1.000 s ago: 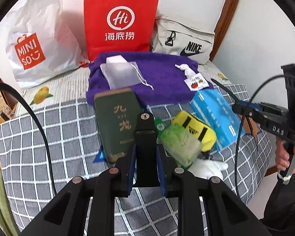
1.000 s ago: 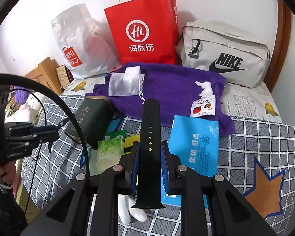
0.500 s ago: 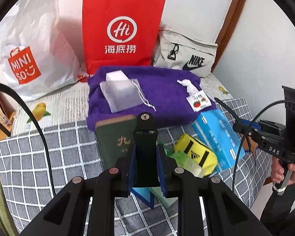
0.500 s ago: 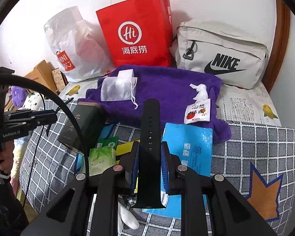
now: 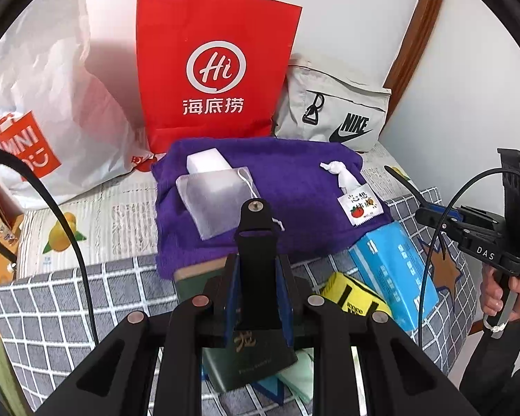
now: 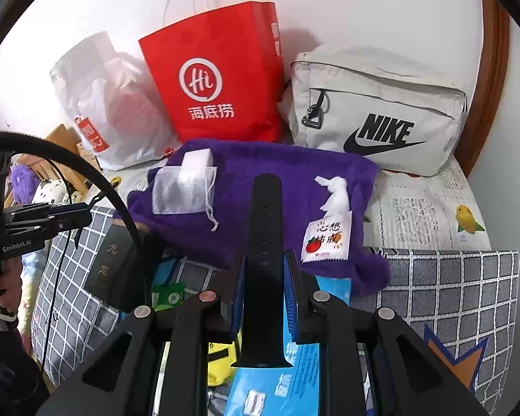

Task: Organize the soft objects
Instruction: 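Carry both black strap pieces onto the purple towel and open both tools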

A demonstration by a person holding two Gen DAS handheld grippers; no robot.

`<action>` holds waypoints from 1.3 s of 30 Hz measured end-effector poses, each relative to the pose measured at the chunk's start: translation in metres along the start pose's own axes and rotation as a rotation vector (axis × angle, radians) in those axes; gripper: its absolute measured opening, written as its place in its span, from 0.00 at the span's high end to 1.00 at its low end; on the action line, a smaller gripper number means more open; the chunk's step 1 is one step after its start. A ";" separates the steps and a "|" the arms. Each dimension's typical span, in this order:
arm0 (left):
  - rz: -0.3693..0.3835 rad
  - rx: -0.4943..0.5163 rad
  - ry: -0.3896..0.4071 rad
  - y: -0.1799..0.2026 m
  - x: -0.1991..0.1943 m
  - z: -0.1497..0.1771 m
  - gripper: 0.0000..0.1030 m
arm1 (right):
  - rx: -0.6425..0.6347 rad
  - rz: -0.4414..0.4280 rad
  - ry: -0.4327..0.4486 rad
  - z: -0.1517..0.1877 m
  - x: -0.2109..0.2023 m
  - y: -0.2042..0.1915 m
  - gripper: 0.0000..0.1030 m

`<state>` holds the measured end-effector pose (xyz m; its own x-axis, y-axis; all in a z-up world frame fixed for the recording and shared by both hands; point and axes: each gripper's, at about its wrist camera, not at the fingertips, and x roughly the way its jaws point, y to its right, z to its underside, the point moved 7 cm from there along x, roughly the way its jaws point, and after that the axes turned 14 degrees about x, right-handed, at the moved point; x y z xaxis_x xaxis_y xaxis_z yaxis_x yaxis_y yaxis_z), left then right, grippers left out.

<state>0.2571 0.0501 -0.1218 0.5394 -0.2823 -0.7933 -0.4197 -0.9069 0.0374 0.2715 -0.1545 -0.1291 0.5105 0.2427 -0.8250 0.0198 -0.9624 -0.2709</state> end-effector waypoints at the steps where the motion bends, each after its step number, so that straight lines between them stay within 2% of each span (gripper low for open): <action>1: 0.003 0.001 -0.001 -0.001 0.003 -0.003 0.81 | 0.003 0.004 -0.002 -0.002 0.002 0.001 0.80; 8: 0.020 0.016 -0.010 -0.007 0.024 -0.020 0.81 | 0.021 0.025 -0.024 -0.021 0.025 0.011 0.80; 20: 0.050 0.021 -0.036 -0.016 0.059 -0.043 0.80 | 0.035 0.036 -0.123 -0.054 0.094 0.021 0.80; 25: 0.070 0.026 -0.047 -0.019 0.074 -0.052 0.80 | -0.002 0.073 -0.185 -0.051 0.126 0.017 0.80; 29: 0.071 0.039 -0.062 -0.018 0.086 -0.056 0.80 | 0.018 0.086 -0.230 -0.048 0.146 0.023 0.80; 35: 0.077 0.040 -0.081 -0.021 0.100 -0.058 0.80 | 0.019 0.069 -0.294 -0.041 0.166 0.021 0.79; 39: 0.083 0.046 -0.092 -0.021 0.107 -0.059 0.80 | 0.021 0.055 -0.290 -0.042 0.169 0.019 0.55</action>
<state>0.3665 0.0201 -0.1710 0.4330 -0.3245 -0.8409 -0.4946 -0.8655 0.0793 0.3943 -0.1368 -0.2531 0.2429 0.2175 -0.9454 -0.0202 -0.9732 -0.2291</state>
